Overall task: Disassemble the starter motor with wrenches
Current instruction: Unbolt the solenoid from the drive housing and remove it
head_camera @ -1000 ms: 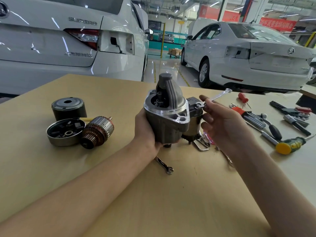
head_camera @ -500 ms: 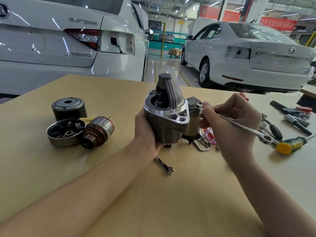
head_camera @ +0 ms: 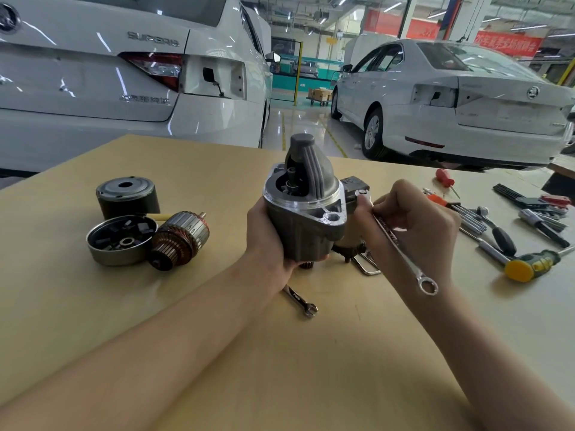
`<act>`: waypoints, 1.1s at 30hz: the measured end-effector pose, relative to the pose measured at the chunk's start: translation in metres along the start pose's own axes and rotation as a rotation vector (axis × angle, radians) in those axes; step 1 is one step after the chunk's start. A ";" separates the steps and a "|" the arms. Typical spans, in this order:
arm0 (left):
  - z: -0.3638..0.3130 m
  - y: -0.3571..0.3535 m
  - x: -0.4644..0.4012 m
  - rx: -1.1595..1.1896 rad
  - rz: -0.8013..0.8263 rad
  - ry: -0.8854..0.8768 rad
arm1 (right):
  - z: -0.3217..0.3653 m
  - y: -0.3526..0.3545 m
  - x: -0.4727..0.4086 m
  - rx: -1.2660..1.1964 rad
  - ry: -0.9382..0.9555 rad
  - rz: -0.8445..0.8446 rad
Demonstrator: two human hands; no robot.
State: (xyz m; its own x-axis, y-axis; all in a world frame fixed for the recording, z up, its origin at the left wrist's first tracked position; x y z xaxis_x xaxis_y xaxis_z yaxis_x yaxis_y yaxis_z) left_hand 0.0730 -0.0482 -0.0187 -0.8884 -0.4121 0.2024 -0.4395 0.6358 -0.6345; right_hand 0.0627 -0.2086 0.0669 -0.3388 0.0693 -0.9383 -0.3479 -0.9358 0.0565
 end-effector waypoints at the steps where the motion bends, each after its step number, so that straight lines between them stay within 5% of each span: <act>1: 0.000 0.000 0.000 -0.001 -0.004 -0.002 | -0.002 0.000 0.000 -0.008 -0.041 -0.009; 4: 0.001 0.001 -0.001 0.018 -0.011 0.003 | -0.020 -0.001 0.000 -0.136 -0.323 -0.020; 9: 0.001 0.000 -0.001 0.039 -0.029 0.013 | -0.057 -0.014 0.007 -0.737 -1.049 -0.045; 18: -0.001 0.001 -0.001 0.030 -0.040 0.002 | -0.062 -0.022 0.001 -0.404 -0.852 0.070; 26: 0.000 0.000 -0.001 0.025 -0.029 0.004 | -0.067 -0.035 0.009 -0.927 -1.218 0.035; 33: 0.001 0.001 -0.001 0.025 -0.019 0.008 | -0.050 -0.018 -0.003 -0.960 -1.014 0.009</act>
State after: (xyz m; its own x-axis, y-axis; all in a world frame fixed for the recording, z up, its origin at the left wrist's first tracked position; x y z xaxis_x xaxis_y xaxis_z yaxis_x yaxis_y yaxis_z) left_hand 0.0740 -0.0474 -0.0201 -0.8808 -0.4188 0.2210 -0.4534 0.6113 -0.6486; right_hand 0.1139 -0.2094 0.0512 -0.9589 -0.1066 -0.2629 0.2453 -0.7774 -0.5792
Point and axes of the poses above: each hand's wrist, its own x-axis away from the middle knuckle, its own y-axis out of the back of the hand, z = x × y, the point moved 7 cm from there along -x, towards the middle knuckle, and after that the axes turned 12 degrees about -z, right-handed, at the moved point
